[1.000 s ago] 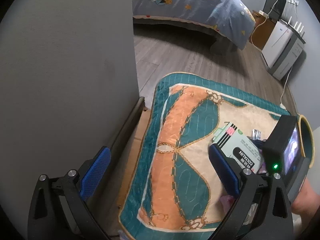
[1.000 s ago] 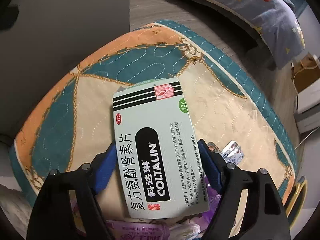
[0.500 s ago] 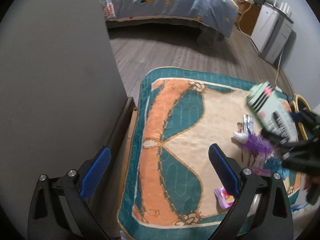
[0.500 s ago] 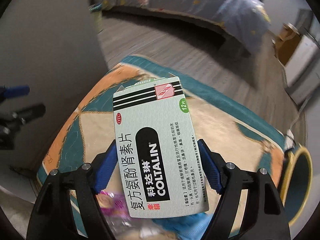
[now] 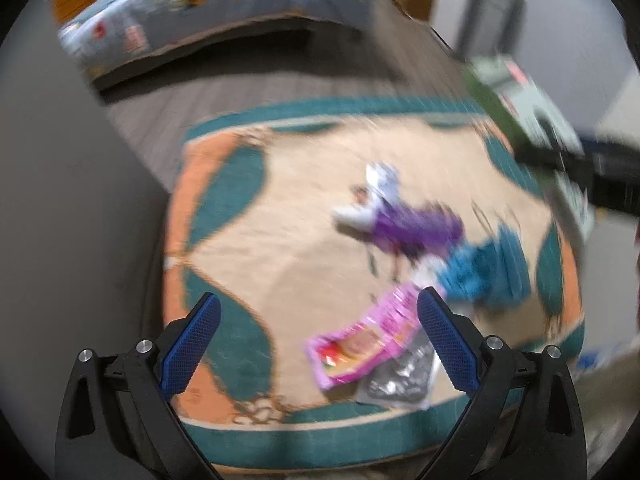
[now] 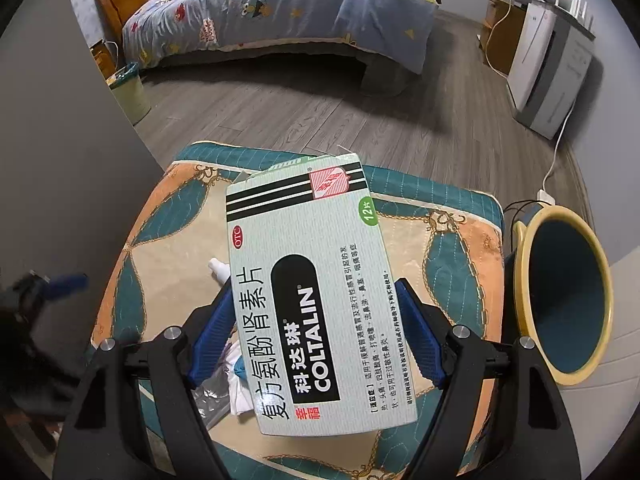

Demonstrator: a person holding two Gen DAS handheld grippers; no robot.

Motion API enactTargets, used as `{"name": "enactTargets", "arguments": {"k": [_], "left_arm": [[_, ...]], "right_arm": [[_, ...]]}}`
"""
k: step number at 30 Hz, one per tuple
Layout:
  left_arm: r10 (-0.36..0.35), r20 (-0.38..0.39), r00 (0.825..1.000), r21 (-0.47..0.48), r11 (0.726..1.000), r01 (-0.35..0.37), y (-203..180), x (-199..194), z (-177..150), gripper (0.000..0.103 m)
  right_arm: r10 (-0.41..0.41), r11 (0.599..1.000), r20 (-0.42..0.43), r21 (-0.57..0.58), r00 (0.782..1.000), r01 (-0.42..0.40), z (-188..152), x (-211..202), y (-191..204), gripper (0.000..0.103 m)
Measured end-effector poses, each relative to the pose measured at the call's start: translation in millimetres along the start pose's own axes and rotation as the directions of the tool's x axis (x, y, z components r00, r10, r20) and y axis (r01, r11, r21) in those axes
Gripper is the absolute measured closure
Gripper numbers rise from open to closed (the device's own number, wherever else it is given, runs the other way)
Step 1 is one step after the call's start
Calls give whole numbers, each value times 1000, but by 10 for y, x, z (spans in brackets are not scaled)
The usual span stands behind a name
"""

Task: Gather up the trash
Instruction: 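Hold the COLTALIN box in the right gripper while the left gripper reaches for the pink wrapper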

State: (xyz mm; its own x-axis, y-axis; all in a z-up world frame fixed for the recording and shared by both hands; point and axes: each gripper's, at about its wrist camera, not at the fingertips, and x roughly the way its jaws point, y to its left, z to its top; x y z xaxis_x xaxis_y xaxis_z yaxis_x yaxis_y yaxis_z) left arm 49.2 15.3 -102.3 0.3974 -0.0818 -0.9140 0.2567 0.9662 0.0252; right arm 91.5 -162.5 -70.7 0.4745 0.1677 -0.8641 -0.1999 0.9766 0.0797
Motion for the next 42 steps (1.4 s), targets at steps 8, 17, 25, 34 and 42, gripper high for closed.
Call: {"name": "enactTargets", "arguments": {"k": [8, 17, 25, 34, 42], "left_arm": [[-24, -90, 996, 174, 984, 40, -398, 323, -138, 8], [-73, -203, 976, 167, 980, 108, -427, 611, -174, 46], [-91, -156, 984, 159, 980, 116, -360, 520, -89, 63], [-133, -82, 988, 62, 988, 138, -144, 352, 91, 98], [-124, -63, 990, 37, 991, 127, -58, 352, 80, 98]], "right_arm": [[-25, 999, -14, -29, 1000, 25, -3, 58, 4, 27], [2, 1000, -35, 3, 999, -2, 25, 160, -69, 27], [6, 1000, -38, 15, 999, -6, 37, 201, -112, 27], [3, 999, -40, 37, 999, -2, 19, 193, -169, 27], [8, 999, -42, 37, 999, -7, 22, 203, -159, 27]]}}
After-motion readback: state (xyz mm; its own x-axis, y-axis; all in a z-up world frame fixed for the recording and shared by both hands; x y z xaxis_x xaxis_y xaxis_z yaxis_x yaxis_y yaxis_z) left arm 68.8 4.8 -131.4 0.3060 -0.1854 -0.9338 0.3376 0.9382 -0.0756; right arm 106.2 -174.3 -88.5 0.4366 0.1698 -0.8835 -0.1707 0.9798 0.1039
